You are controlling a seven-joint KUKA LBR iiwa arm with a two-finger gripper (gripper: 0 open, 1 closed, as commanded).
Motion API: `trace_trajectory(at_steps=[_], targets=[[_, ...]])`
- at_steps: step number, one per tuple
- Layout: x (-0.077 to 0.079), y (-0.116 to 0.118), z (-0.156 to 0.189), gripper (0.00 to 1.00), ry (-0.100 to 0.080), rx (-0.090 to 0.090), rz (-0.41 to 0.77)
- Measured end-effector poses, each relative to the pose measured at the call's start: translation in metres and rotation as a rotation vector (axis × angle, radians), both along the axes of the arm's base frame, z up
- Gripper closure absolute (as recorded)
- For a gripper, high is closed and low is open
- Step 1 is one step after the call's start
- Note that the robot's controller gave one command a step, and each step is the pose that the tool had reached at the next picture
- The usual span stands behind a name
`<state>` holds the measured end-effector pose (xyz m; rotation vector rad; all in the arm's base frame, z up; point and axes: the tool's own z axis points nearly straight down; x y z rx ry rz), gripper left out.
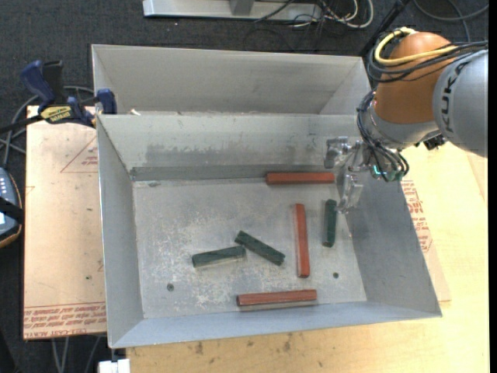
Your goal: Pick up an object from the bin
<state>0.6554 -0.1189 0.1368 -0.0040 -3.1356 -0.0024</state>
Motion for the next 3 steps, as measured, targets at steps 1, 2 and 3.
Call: trace_trajectory(at_steps=[1,2,3], targets=[[-0.023,-0.029,-0.068,0.00,-0.007,0.009,0.411],[-0.030,-0.008,-0.036,0.00,-0.010,0.001,0.689],[-0.029,-0.015,-0.037,0.00,-0.011,0.011,0.973]])
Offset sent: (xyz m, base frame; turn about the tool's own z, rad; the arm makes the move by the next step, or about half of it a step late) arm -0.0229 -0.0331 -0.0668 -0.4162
